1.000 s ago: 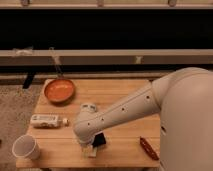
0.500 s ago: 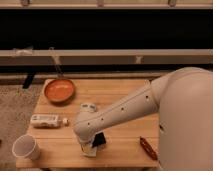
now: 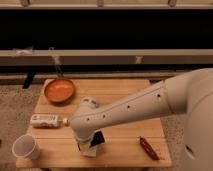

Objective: Place the eraser in the ceramic cup

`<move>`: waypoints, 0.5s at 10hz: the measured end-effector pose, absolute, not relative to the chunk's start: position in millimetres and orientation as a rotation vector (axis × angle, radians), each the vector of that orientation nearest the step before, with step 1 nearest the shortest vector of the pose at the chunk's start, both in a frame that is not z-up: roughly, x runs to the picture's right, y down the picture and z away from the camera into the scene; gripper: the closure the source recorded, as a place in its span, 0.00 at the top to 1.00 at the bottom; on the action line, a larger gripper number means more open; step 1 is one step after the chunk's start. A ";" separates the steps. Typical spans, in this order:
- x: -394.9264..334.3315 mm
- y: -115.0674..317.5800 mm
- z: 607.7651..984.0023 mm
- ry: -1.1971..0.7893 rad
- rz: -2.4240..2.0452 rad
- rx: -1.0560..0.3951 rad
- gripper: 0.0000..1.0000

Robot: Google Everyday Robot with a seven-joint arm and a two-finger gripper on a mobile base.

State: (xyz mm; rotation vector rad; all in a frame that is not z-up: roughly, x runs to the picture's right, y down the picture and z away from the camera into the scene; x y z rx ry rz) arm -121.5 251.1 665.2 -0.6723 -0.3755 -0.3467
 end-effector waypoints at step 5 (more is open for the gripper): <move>-157.4 260.5 574.2 -0.534 -0.367 -0.728 0.00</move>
